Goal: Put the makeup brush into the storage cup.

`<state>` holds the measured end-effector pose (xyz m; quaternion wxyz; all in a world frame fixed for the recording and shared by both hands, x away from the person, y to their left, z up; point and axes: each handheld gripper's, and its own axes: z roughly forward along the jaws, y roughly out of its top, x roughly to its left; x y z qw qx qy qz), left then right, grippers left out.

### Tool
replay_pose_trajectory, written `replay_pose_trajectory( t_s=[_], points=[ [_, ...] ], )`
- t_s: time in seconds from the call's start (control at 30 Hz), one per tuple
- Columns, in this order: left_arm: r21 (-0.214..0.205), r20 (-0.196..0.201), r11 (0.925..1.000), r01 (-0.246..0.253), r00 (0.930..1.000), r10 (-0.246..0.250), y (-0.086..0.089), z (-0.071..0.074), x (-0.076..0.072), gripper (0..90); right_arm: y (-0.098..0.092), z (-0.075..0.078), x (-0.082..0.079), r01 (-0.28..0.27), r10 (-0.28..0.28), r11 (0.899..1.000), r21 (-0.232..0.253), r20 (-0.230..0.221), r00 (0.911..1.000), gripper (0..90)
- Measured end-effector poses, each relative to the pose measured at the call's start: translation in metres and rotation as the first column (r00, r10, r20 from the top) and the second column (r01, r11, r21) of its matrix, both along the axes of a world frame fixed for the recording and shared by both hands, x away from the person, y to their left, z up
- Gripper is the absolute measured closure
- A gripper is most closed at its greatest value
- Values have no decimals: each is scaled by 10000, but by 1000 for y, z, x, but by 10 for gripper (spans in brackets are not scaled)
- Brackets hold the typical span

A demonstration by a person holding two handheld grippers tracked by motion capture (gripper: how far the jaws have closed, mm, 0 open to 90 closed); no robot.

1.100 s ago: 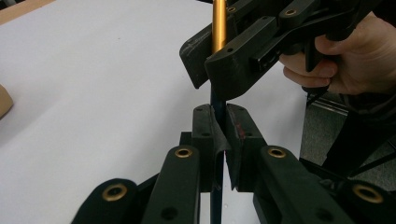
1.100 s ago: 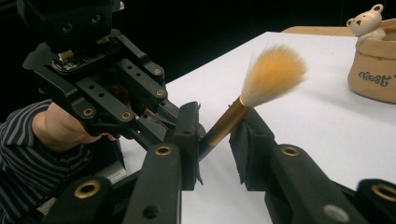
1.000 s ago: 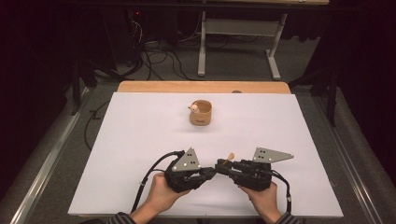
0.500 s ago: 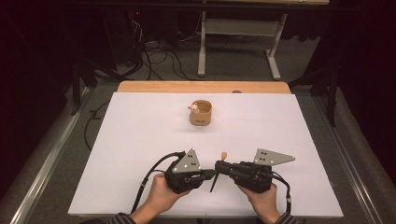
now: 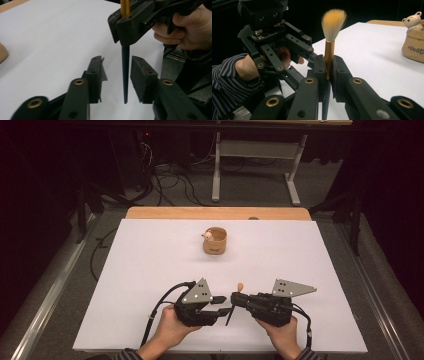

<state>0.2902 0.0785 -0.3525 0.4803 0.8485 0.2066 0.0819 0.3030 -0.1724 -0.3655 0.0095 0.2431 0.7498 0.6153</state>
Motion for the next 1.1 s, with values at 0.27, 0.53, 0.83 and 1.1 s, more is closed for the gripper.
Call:
replay_pose_trajectory(
  t_s=[0.27,0.53,0.83,1.1],
  points=[
    [-332,67,9981,-513,9986,516,14,4,0,459,-1,0,1,59,-59,9999,-83,-33,10000,860],
    [-582,153,9945,-875,9960,885,31,8,0,382,-2,0,3,35,-36,9999,-136,-61,10000,860],
    [-874,96,9871,-1339,9908,1352,52,12,1,340,-3,0,3,29,-30,9999,-132,-99,9999,860],
    [-1141,133,9774,-1779,9835,1805,70,15,2,313,-4,0,4,29,-31,9999,-156,-155,9999,859]
  ],
)
